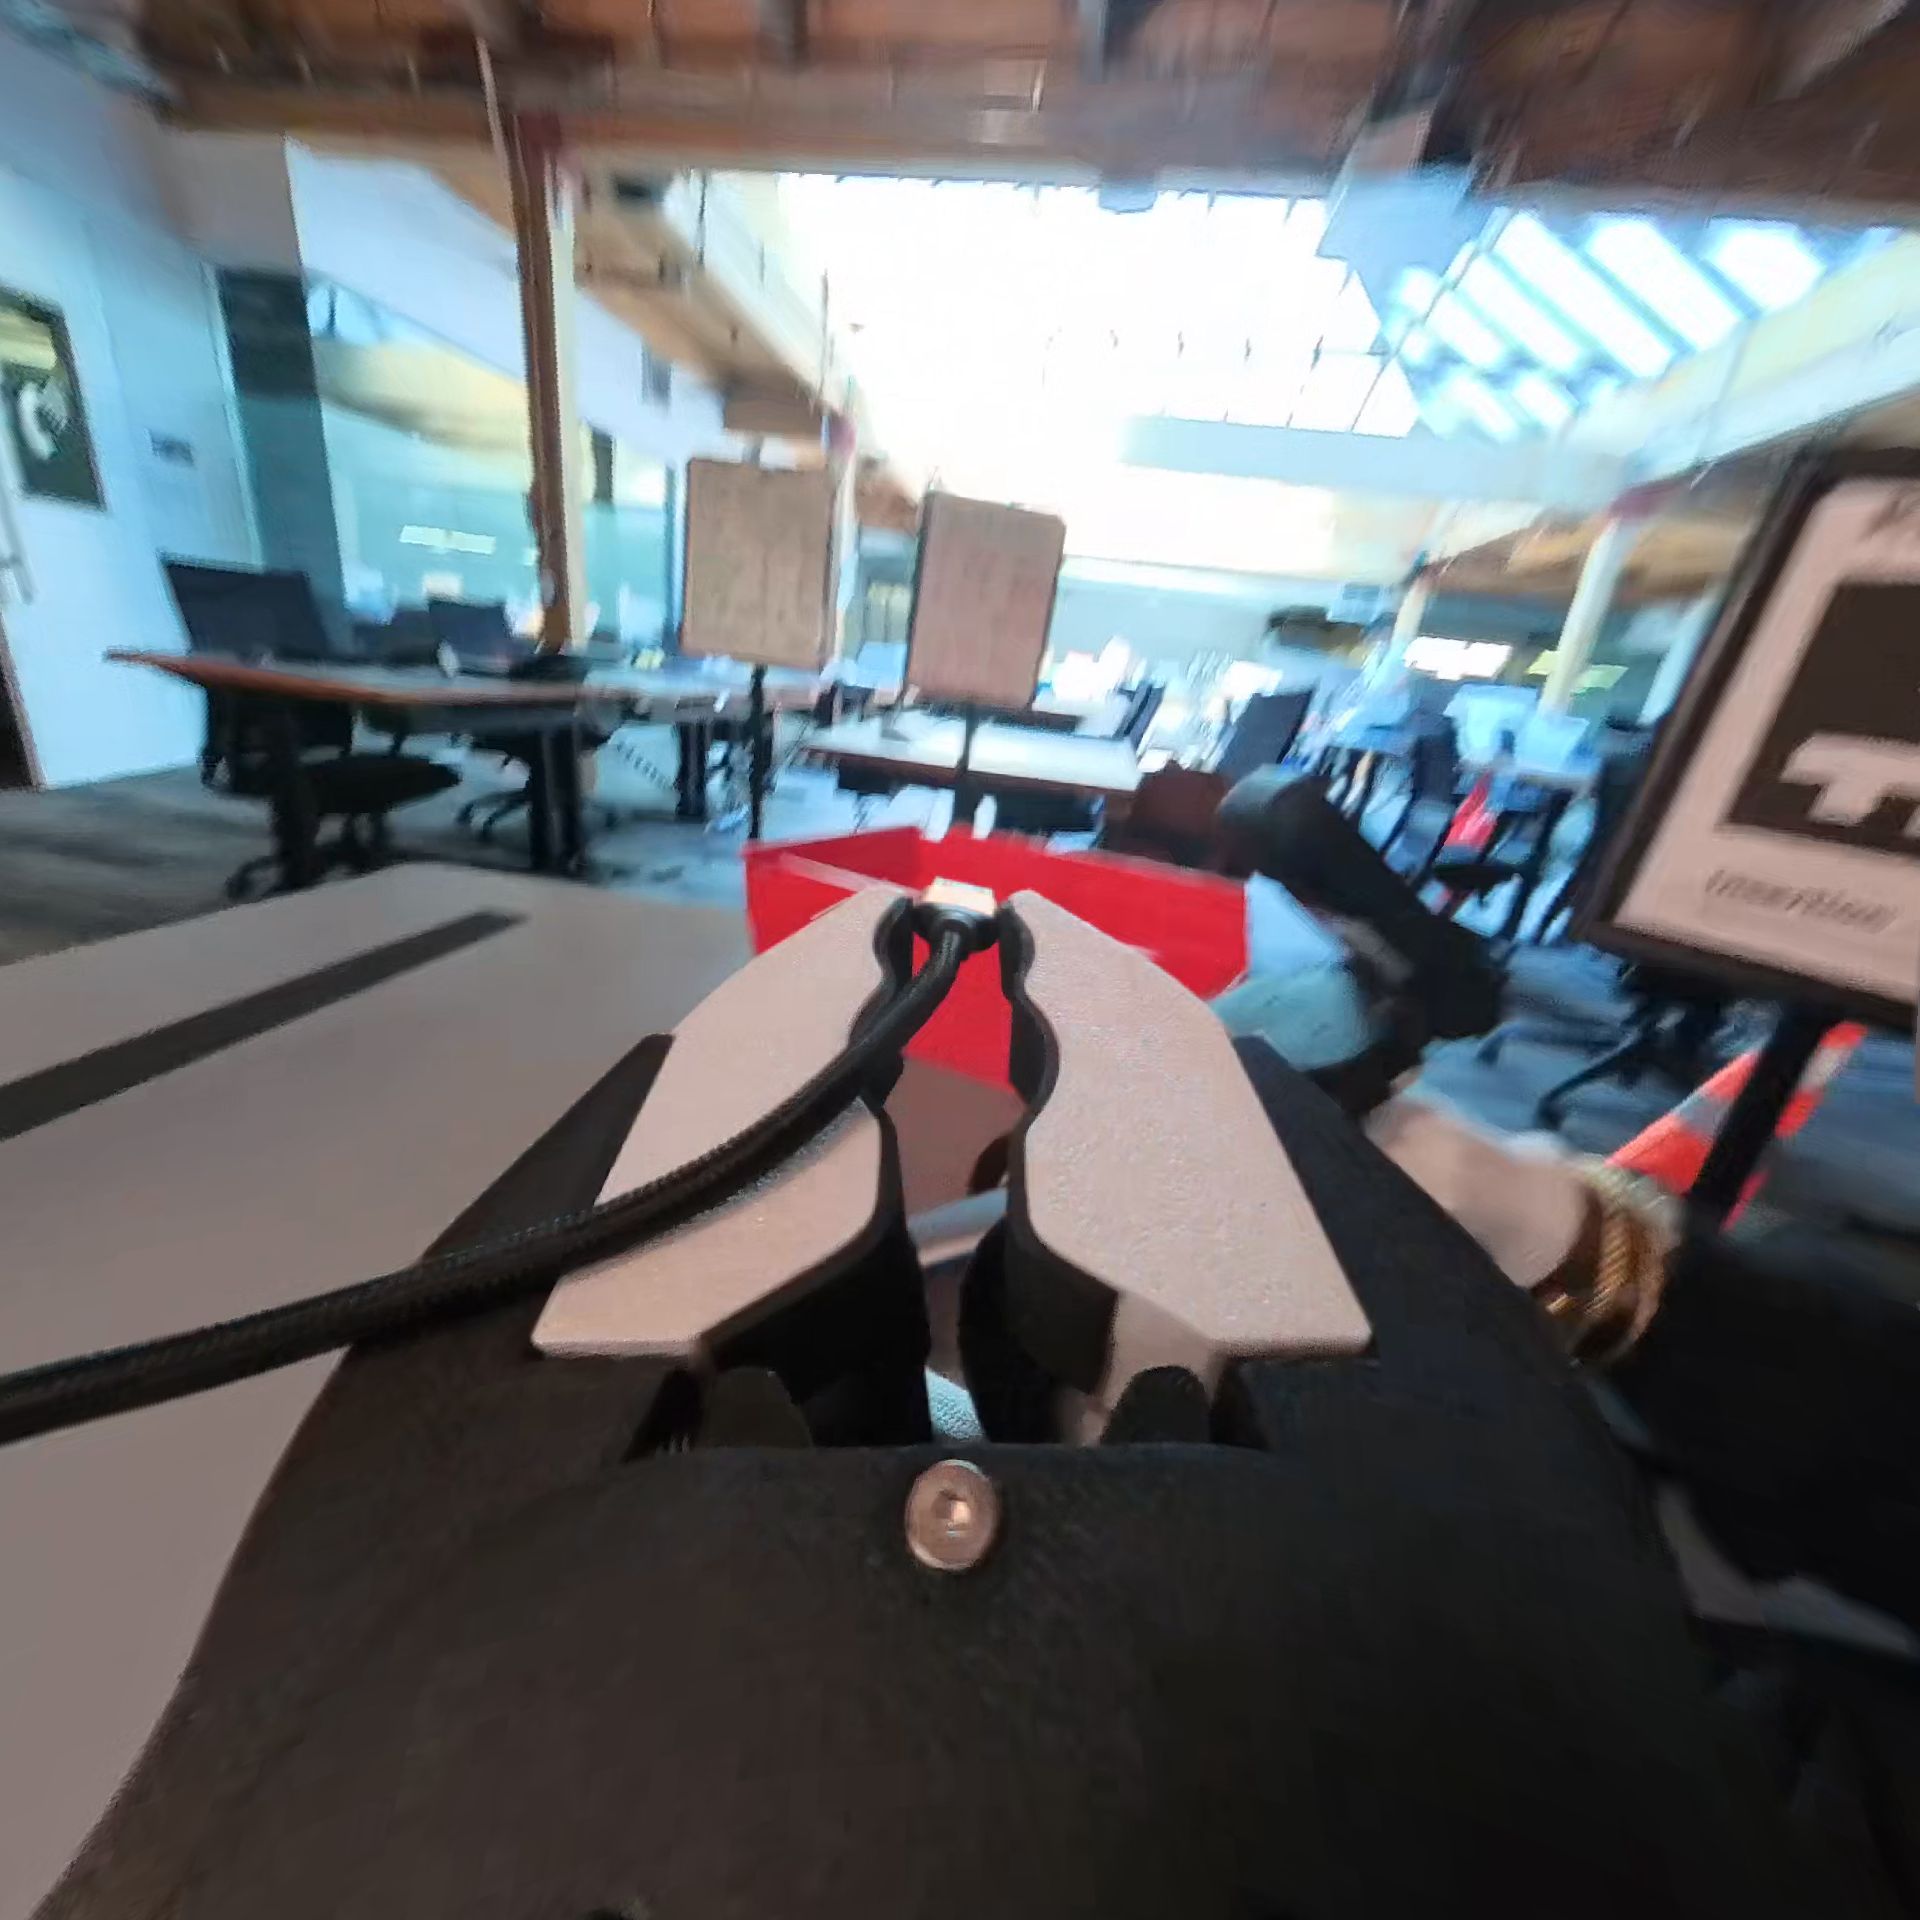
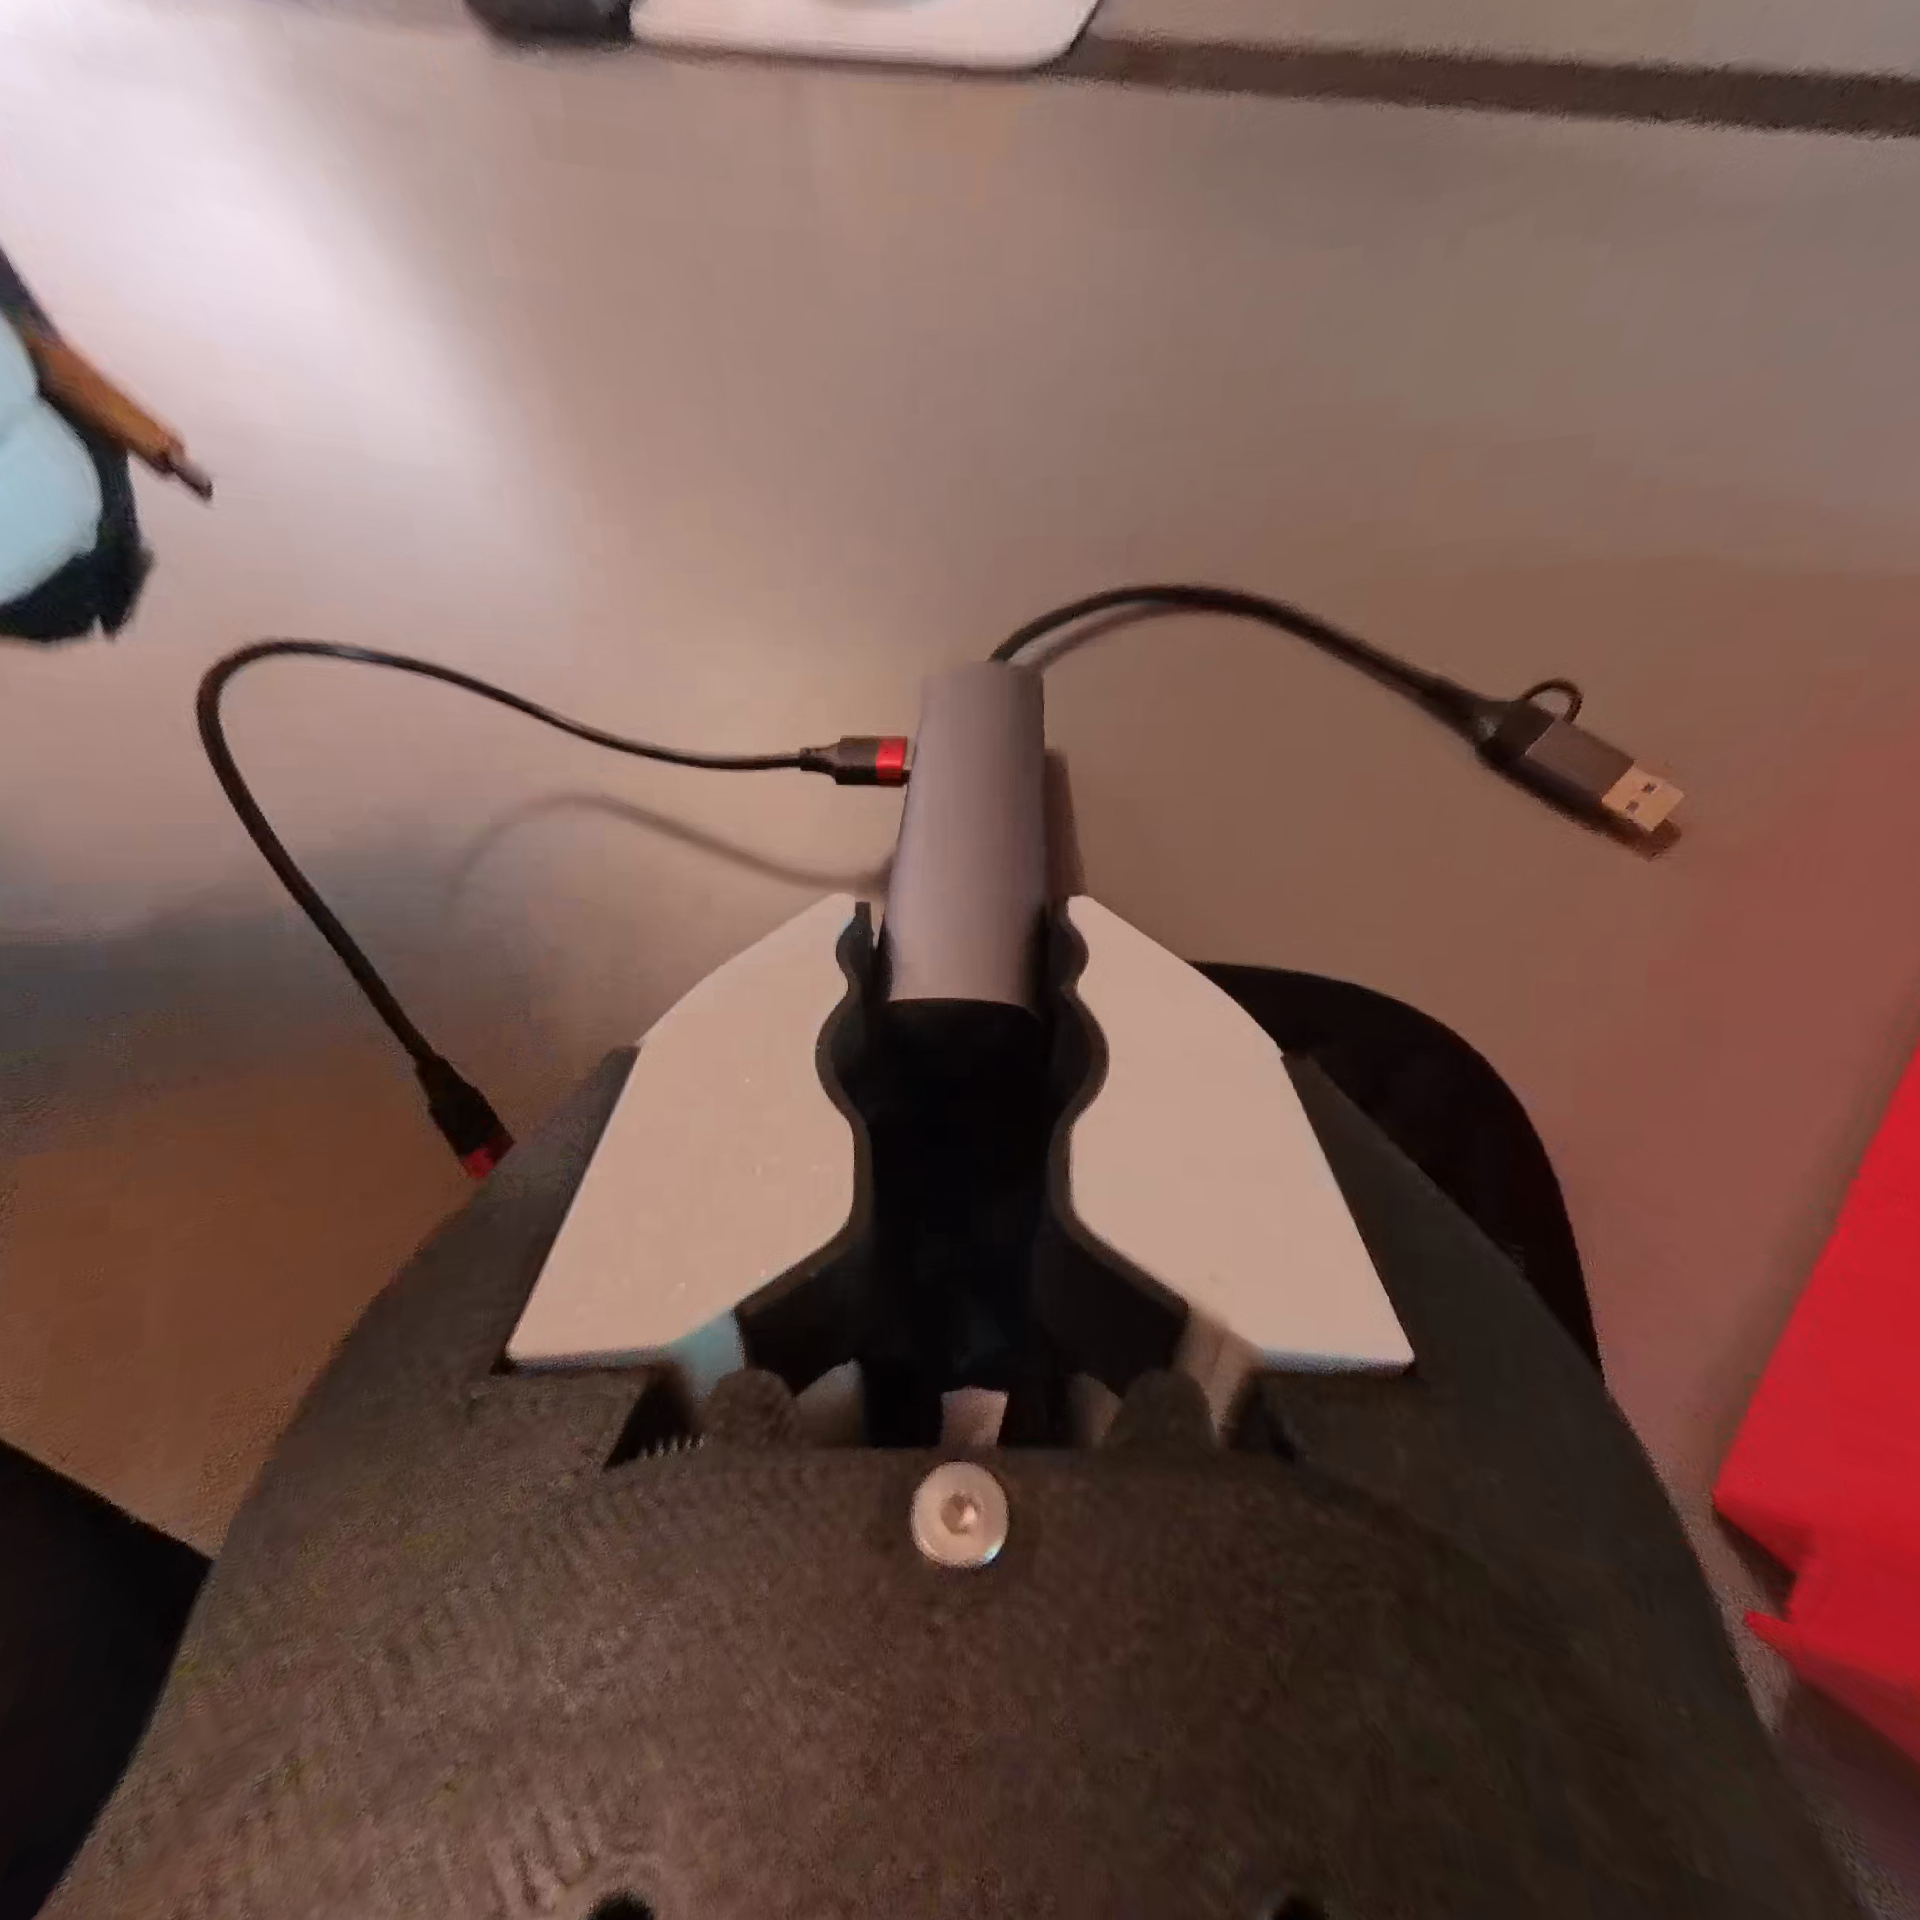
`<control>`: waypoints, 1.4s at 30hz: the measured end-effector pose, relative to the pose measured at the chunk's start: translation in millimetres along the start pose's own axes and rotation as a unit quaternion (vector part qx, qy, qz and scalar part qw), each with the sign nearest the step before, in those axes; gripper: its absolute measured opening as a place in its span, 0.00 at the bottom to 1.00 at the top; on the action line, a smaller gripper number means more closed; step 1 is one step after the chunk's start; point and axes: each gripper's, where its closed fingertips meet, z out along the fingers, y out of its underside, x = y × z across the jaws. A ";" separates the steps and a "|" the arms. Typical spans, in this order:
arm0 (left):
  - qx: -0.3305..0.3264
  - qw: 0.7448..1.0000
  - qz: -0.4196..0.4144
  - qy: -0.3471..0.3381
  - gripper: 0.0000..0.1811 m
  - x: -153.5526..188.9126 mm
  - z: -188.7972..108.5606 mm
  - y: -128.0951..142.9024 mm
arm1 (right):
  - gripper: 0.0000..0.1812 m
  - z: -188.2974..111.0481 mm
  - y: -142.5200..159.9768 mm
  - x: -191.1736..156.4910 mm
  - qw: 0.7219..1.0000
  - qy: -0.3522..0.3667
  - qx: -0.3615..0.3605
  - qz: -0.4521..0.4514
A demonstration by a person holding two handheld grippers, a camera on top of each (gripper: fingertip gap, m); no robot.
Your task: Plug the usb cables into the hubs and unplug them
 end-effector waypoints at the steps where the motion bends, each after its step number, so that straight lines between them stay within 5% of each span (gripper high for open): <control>1: 0.030 0.999 -0.015 0.015 0.08 8.4 -1.4 -10.1 | 0.18 -2.0 -6.4 -1.1 1.000 -0.002 0.020 0.009; 3: 0.051 0.998 -0.042 0.024 0.08 17.7 -1.8 -14.6 | 0.17 -6.2 -23.0 -7.4 0.996 -0.028 0.071 0.034; 4: 0.035 0.998 -0.049 0.015 0.08 17.3 0.5 -6.2 | 0.00 -10.2 -35.1 -12.8 0.991 -0.056 0.115 0.050; 6: -0.014 0.999 -0.037 -0.007 0.08 15.2 5.8 18.8 | 0.00 -15.6 -52.6 -25.0 0.969 -0.136 0.165 0.124; 9: -0.050 0.998 -0.036 -0.018 0.08 11.2 8.9 37.1 | 0.00 -1.5 -32.0 -37.9 0.979 -0.167 0.076 0.085; 14: 0.013 0.998 -0.039 -0.049 0.08 -18.6 -8.1 2.1 | 0.12 -3.5 -23.5 -77.4 0.974 -0.215 0.039 -0.064; 16: 0.024 0.997 -0.012 -0.070 0.08 -33.1 -17.9 -11.0 | 0.24 -4.5 -26.4 -92.8 0.963 -0.243 0.031 -0.112; 20: 0.026 0.993 0.037 -0.105 0.08 -53.2 -32.4 -21.6 | 0.36 1.3 -4.9 -120.7 0.940 -0.304 -0.089 -0.130; 23: 0.021 0.993 0.029 -0.111 0.08 -60.5 -34.1 -16.6 | 0.41 10.9 21.1 -130.3 0.939 -0.271 -0.173 -0.118; 27: 0.016 0.994 0.016 -0.107 0.08 -61.6 -33.0 -12.5 | 0.42 23.8 43.9 -136.9 0.958 -0.171 -0.186 -0.138; 35: 0.017 0.993 0.051 -0.106 0.08 -55.7 -32.8 -17.8 | 0.20 32.0 34.3 -114.6 0.975 -0.045 -0.124 -0.181; 42: 0.019 0.994 0.056 -0.091 0.08 -48.2 -29.7 -17.2 | 0.18 -3.7 8.3 -57.0 0.978 0.009 -0.105 -0.178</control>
